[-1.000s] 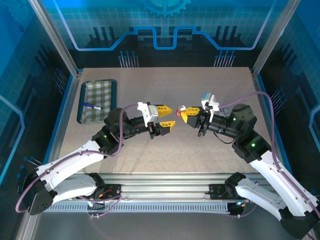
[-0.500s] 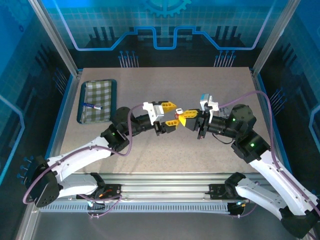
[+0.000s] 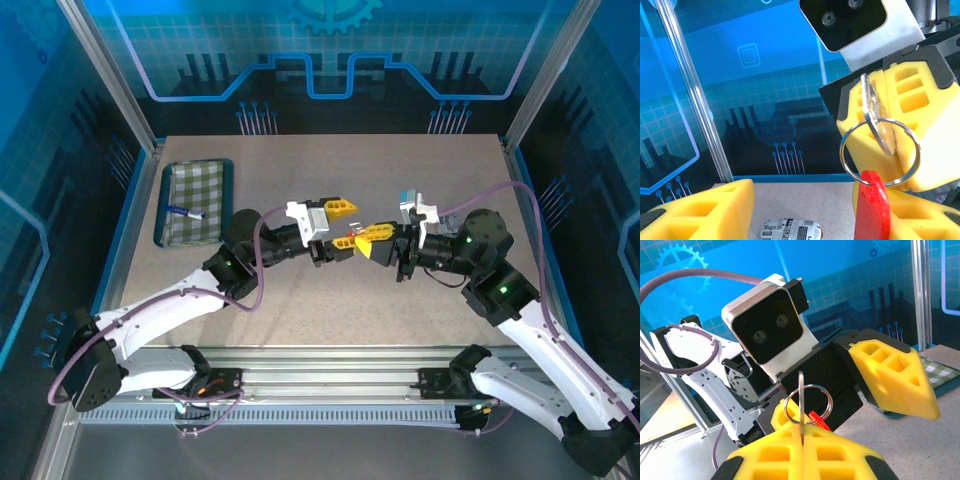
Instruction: Remove the keys from the keyring
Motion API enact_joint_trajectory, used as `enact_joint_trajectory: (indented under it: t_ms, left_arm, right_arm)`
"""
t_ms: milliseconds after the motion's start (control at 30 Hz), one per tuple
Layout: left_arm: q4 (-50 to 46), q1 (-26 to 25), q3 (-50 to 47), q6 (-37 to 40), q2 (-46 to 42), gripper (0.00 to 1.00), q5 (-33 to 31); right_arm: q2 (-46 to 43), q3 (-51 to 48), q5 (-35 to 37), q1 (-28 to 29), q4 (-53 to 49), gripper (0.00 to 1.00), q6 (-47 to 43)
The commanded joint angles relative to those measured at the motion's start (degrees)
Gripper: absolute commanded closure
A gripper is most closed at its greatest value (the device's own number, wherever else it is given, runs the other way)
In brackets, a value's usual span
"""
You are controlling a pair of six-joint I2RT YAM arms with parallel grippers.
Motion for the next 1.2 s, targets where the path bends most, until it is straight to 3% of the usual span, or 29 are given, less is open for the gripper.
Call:
enact_joint_trajectory:
  t_ms: [0,67,200,367,467,567,633,667,900,1167]
  left_arm:
    - [0.2,-0.4,2.1,1.6,-2.3,0.46,1.7]
    - [0.5,-0.4,1.9,1.5,-2.8,0.46,1.3]
    - [0.7,-0.3,1.7,1.0,-3.6,0.63,1.7]
    - [0.4,-0.3,1.3,0.1,-3.8,0.74,2.4]
    - [-0.2,-0.4,1.2,-0.6,-3.7,0.62,2.5]
    - [-0.6,-0.3,1.3,-0.6,-3.5,0.64,2.5]
    - [-0.6,-0.4,1.3,-0.5,-3.4,0.75,2.8]
    - [-0.8,-0.4,1.5,-0.5,-3.3,0.75,2.8]
    - [-0.1,-0.4,1.2,-1.3,-1.8,0.59,3.2]
    - [1.3,-0.4,1.1,-2.2,-0.3,0.58,4.8]
  right_arm:
    - [0.2,-0.5,-1.2,-0.4,0.2,1.00,1.2]
    - [0.5,-0.4,-0.9,-0.4,-0.4,1.00,1.2]
    - [0.2,-0.2,1.6,-0.8,-2.6,1.00,0.3]
    - [0.1,0.6,3.8,-1.4,-5.4,1.00,-0.3]
    - [0.3,0.8,4.0,-1.5,-5.5,1.00,0.0]
    - [0.4,1.1,3.8,-1.6,-5.1,1.00,0.3]
    - [0.3,1.1,3.5,-1.5,-4.8,1.00,0.4]
    - [0.1,0.9,3.5,-1.5,-4.5,1.00,0.5]
    - [0.1,0.6,2.2,-1.6,-1.1,1.00,2.3]
    - [0.3,0.8,2.1,-1.8,-0.4,1.00,2.8]
